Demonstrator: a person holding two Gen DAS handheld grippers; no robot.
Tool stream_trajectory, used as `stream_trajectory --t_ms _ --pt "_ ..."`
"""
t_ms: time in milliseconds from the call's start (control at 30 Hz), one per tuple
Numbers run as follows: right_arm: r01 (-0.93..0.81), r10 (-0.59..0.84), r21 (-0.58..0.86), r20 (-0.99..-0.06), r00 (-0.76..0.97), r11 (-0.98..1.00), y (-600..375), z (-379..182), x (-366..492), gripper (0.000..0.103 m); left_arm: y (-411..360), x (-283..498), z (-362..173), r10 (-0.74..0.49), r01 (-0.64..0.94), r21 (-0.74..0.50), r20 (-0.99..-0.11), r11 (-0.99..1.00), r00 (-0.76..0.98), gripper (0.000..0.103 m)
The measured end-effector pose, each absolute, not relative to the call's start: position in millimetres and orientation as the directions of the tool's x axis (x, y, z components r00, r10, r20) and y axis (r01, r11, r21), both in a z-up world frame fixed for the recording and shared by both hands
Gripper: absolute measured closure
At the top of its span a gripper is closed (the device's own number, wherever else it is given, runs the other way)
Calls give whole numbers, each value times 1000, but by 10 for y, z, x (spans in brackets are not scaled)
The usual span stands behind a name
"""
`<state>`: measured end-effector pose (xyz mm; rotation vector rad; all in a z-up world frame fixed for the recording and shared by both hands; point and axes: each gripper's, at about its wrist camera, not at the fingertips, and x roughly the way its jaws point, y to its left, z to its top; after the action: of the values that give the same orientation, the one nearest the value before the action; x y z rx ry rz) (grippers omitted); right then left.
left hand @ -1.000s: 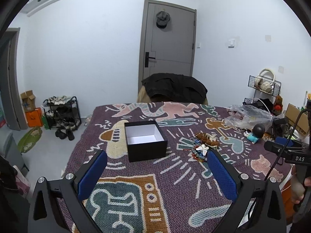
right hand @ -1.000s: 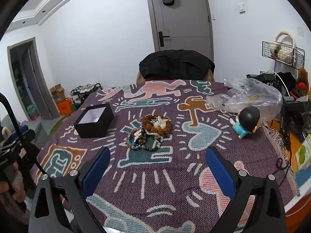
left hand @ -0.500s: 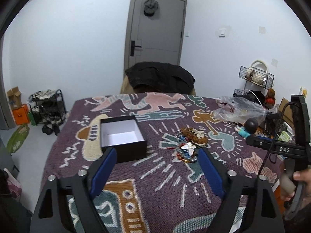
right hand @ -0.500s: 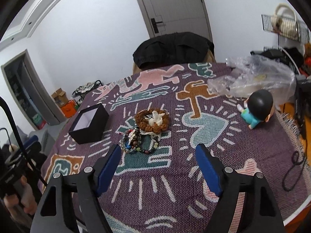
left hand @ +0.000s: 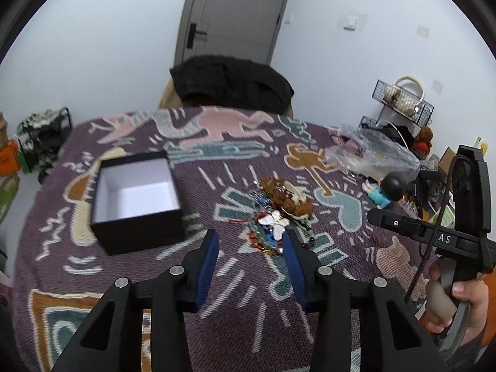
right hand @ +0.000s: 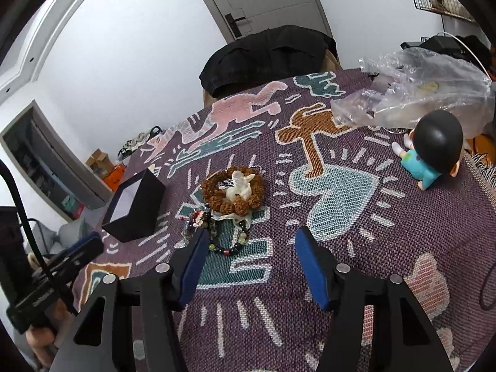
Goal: Organize jewelry
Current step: 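Move the left tool and right tool down toward the jewelry pile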
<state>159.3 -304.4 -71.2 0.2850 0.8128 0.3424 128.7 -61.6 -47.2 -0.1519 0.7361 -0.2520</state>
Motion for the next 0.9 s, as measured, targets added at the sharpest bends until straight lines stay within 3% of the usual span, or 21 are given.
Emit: stream_trajectory --t_ms 267,800,900 --pt "-183 425 402 -676 603 897 -3024 -847 1704 54 -813 1653 -690 -292 179 -231 -719 956 631 66" --pt "-154 387 366 -740 549 918 -2840 -1100 1887 55 -911 2169 -1105 -241 113 -215 -813 970 529 72" --pt "-150 381 359 -750 541 921 -2800 -1147 1919 55 -908 2218 -1171 -236 106 -212 -825 972 514 80"
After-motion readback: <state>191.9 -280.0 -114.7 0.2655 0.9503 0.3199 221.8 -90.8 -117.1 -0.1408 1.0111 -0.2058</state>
